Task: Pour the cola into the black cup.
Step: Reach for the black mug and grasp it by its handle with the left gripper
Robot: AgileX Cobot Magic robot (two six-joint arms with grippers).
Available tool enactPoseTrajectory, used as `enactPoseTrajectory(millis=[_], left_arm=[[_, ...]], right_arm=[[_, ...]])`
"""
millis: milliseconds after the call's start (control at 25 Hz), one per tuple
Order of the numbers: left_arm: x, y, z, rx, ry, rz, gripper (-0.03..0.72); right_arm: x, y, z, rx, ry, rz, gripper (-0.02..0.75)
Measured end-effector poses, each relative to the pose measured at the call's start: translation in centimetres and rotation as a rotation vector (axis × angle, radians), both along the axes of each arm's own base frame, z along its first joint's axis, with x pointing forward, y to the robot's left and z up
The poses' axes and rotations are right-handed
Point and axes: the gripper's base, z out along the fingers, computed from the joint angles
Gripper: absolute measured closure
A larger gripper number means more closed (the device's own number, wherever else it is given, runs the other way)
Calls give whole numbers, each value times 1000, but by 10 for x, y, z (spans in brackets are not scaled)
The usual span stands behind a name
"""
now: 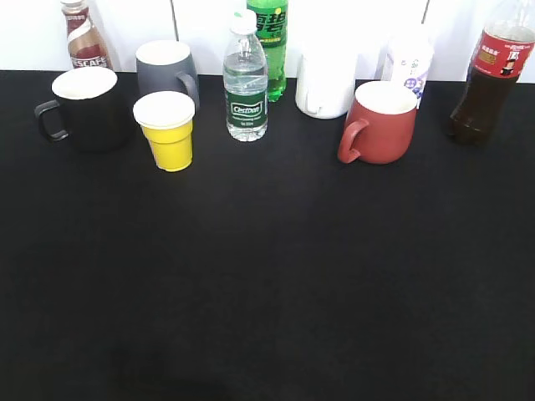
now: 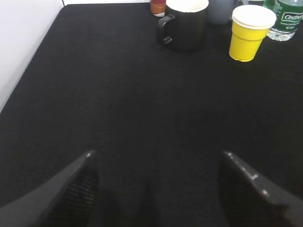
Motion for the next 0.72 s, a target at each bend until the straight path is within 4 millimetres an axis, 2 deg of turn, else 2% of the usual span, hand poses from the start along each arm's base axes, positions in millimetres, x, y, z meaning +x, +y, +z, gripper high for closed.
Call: enactPoseTrajectory(millis=[120,200,240,320,400,480,720], left_arm=[[0,0,0,0,0,0,105],[0,-1,3,-9,-19,-6,141],[1,-1,12,-15,-102,-7,165],[8,0,36,-11,-388,5,190],[35,1,39,-7,-512,14,194],[70,2,26,-12,-580,21,200],[174,3,-21,-10,-451,42,228]], right_arm=[[0,0,0,0,0,0,155],[0,0,0,0,0,0,155],[0,0,0,0,0,0,155],[0,0,0,0,0,0,155],[0,0,0,0,0,0,155],[0,0,0,0,0,0,155],[0,0,0,0,0,0,155]])
